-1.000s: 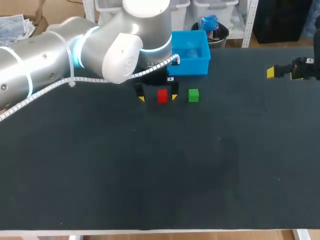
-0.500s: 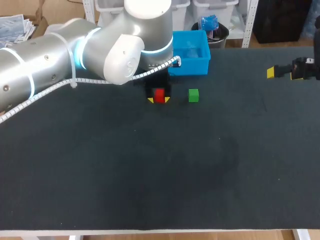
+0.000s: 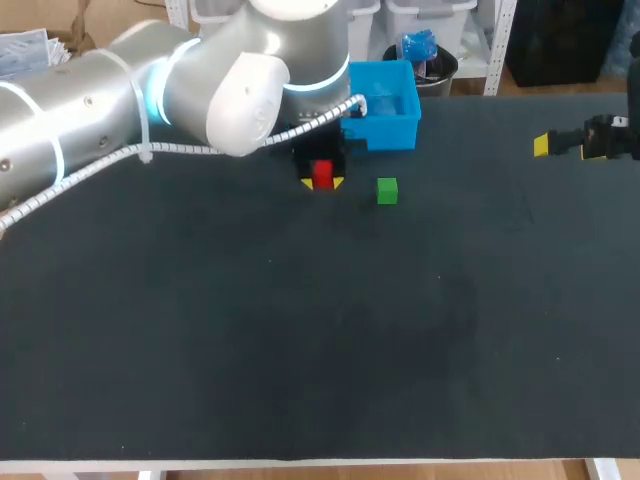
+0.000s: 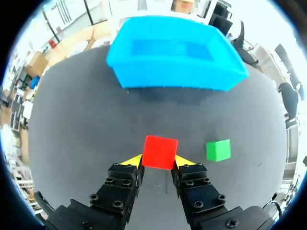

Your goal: Use the left arm to pick the red cube and place it into the blue plastic box first, then use the right arm to grasp the green cube and put it into the same blue plastic box after the first action is fully finished.

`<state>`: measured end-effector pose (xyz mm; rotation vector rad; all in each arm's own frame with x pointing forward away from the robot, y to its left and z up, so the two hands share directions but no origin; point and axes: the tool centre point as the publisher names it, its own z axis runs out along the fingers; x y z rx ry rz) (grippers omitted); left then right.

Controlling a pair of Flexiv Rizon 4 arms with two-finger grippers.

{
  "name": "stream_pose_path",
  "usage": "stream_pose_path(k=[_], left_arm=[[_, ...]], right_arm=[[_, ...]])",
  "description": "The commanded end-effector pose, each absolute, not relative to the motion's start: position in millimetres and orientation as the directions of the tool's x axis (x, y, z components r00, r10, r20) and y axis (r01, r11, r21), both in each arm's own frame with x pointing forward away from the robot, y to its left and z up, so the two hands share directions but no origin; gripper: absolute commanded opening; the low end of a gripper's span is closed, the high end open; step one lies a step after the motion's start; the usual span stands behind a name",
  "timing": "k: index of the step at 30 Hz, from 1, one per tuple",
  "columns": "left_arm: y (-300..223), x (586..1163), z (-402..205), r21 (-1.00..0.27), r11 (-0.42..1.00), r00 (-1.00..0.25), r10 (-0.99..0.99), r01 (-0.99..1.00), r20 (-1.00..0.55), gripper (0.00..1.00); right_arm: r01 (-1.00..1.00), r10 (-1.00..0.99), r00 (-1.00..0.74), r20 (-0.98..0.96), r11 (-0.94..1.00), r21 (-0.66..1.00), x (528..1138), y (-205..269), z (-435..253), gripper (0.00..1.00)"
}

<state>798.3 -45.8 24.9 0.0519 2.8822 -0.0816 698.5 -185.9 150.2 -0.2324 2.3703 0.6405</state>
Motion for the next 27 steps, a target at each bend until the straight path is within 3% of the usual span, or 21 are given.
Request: stream_pose_path(k=[1, 8, 16, 27], left_arm=[[-38.9, 786.5, 53.8, -0.058, 0.997, -0.953, 0.035, 0.055, -0.300, 0.00], [-33.8, 787.5, 88.4, -0.069, 0.995, -0.928, 0.047, 0.078, -0.370, 0.00], [-21.9, 793.7, 108.0, -0.135, 0.957, -0.871, 0.171, 0.259, -0.461, 0.00], [-10.8, 796.3, 115.3, -0.107, 0.934, -0.821, 0.240, 0.341, -0.519, 0.00]], right_arm=[[-0.322, 0.001, -0.765, -0.644, 0.866, 0.384, 699.1, -185.3, 150.2, 1.00], [-0.322, 0.001, -0.765, -0.644, 0.866, 0.384, 699.1, -185.3, 150.2, 1.00], [-0.322, 0.001, -0.765, -0.644, 0.866, 0.384, 699.1, -185.3, 150.2, 1.00], [-0.322, 0.001, -0.765, -0.644, 0.866, 0.384, 699.1, -185.3, 150.2, 1.00]])
